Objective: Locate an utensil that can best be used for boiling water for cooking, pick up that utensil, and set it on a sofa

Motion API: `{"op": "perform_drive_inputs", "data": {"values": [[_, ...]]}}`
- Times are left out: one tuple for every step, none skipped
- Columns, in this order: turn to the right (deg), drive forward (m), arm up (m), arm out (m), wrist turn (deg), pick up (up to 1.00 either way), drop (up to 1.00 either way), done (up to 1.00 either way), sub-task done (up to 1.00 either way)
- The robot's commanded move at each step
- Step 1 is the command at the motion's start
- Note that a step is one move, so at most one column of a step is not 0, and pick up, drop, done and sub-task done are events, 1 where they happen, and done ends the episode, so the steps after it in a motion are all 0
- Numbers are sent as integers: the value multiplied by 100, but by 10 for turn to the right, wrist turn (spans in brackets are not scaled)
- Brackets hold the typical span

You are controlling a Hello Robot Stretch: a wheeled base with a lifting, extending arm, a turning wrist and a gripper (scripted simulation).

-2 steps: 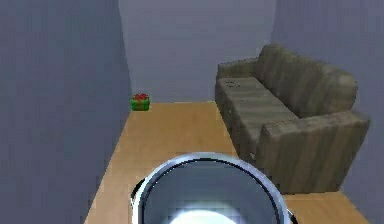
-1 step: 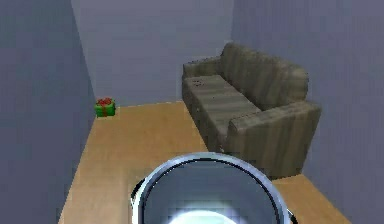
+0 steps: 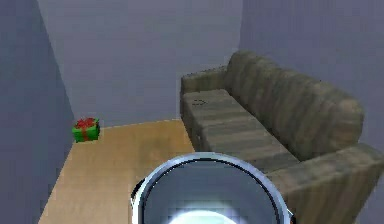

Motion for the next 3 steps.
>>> {"op": "perform_drive_inputs", "data": {"values": [[-210,0,0,0,0,0,0,0,0],[-30,0,0,0,0,0,0,0,0],[-450,0,0,0,0,0,0,0,0]]}}
